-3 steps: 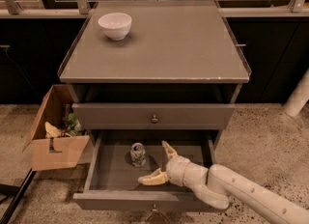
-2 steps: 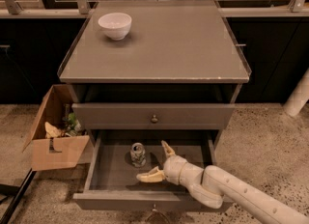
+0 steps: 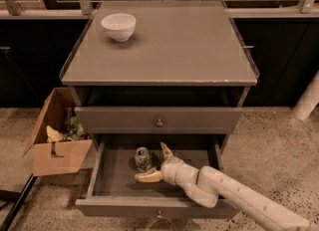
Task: Pick 7up can from middle drawer and place on counter
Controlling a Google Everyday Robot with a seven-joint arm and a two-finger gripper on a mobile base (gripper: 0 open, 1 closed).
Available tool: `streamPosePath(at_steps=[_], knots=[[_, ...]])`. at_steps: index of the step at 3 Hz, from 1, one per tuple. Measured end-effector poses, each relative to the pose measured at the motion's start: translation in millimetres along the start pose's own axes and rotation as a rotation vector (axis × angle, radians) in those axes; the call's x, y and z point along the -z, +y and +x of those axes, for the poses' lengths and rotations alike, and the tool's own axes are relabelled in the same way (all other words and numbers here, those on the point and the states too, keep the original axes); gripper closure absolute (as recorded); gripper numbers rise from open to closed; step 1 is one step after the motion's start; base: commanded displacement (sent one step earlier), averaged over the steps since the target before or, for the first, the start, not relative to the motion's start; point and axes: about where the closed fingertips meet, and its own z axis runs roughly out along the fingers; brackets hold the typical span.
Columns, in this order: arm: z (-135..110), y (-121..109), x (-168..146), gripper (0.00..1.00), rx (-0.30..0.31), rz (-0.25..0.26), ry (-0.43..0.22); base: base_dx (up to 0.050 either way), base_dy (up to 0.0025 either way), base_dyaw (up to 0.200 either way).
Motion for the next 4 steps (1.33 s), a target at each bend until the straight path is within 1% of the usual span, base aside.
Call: streamPosePath(at_steps=[1,4], knots=[[8.3,8.7,-30.2,0.0,-0.003,-0.094,0.11,0.0,0.0,0.0],[8.9,16.9,-51.6,0.0,0.008,-0.095,0.074,0.0,0.0,0.0]])
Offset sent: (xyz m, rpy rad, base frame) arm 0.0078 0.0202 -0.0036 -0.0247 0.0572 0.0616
